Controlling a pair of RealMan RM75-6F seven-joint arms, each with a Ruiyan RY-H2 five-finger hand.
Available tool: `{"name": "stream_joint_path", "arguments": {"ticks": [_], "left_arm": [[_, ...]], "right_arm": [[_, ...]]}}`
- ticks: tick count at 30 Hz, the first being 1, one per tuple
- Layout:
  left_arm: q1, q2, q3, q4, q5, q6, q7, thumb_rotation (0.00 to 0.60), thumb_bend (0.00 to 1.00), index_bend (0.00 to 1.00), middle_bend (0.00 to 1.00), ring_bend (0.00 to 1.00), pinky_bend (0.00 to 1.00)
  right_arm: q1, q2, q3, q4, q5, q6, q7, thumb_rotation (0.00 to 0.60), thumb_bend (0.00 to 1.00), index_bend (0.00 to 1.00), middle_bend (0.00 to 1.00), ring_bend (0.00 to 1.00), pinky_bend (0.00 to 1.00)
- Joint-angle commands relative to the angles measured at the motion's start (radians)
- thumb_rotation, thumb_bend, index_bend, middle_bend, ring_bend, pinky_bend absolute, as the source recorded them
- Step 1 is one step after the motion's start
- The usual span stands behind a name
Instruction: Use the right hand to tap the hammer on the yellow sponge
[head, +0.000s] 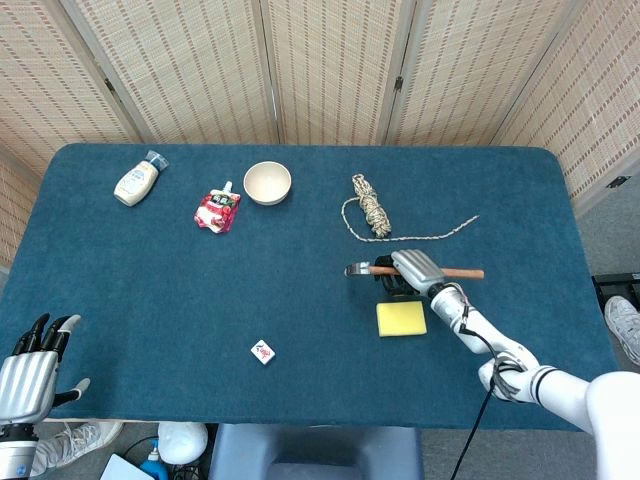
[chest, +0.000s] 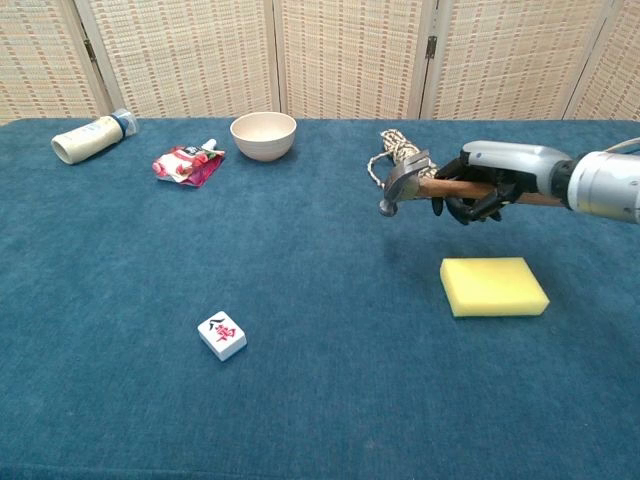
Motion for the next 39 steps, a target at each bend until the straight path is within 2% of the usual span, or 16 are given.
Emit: {"name": "stream_joint_path", "arguments": {"ticks": [1, 5, 7, 10, 14, 18, 26, 33, 39], "left_arm": [[0.001, 0.003, 0.001, 0.001, -0.004, -0.002, -0.001, 0.600, 0.20, 0.13, 0.18, 0.06, 0.20], [0.004, 0.002, 0.003, 0.003, -0.003, 0.000, -0.006, 0.600, 0.20, 0.13, 0.18, 0.06, 0.20], [0.005, 0.003, 0.002, 0.007, -0.006, 0.001, -0.008, 0.600, 0.20, 0.13, 0.18, 0.06, 0.20], [0.006, 0.002, -0.001, 0.011, -0.010, 0.002, -0.013, 0.600, 0.20, 0.13, 0.18, 0.06, 0.20], [0.004, -0.004, -0.006, 0.019, -0.008, 0.005, -0.021, 0.600, 0.20, 0.13, 0.18, 0.06, 0.20], [0.001, -0.016, -0.014, 0.031, 0.000, 0.013, -0.033, 0.600, 0.20, 0.13, 0.18, 0.06, 0.20], [-0.012, -0.056, -0.032, 0.058, 0.018, 0.026, -0.037, 0.600, 0.20, 0.13, 0.18, 0.07, 0.20], [-0.017, -0.079, -0.039, 0.064, 0.055, 0.053, -0.041, 0.600, 0.20, 0.13, 0.18, 0.07, 0.20], [-0.020, -0.088, -0.041, 0.063, 0.084, 0.067, -0.040, 0.600, 0.20, 0.13, 0.18, 0.06, 0.20]], "right_arm": [[0.035, -0.054, 0.014, 0.055, 0.022, -0.046, -0.029, 0.600, 0.50, 0.32, 0.35, 0.40, 0.48], [0.038, -0.075, 0.024, 0.073, 0.024, -0.028, -0.027, 0.600, 0.27, 0.04, 0.10, 0.17, 0.27], [0.030, -0.070, 0.027, 0.073, 0.020, -0.004, -0.026, 0.600, 0.16, 0.00, 0.01, 0.07, 0.17], [0.011, -0.043, 0.028, 0.058, 0.012, 0.044, -0.035, 0.600, 0.10, 0.00, 0.00, 0.01, 0.10], [-0.037, 0.034, 0.026, -0.010, 0.002, 0.129, -0.063, 0.600, 0.10, 0.00, 0.00, 0.00, 0.08], [-0.127, 0.142, 0.009, -0.121, -0.008, 0.265, -0.155, 0.600, 0.17, 0.00, 0.00, 0.00, 0.08], [-0.331, 0.328, -0.051, -0.352, -0.020, 0.515, -0.327, 0.600, 0.20, 0.01, 0.14, 0.05, 0.10], [-0.510, 0.384, -0.095, -0.427, -0.011, 0.710, -0.395, 0.600, 0.19, 0.09, 0.18, 0.09, 0.12], [-0.599, 0.400, -0.120, -0.469, -0.021, 0.784, -0.401, 0.600, 0.19, 0.09, 0.20, 0.10, 0.12]]}}
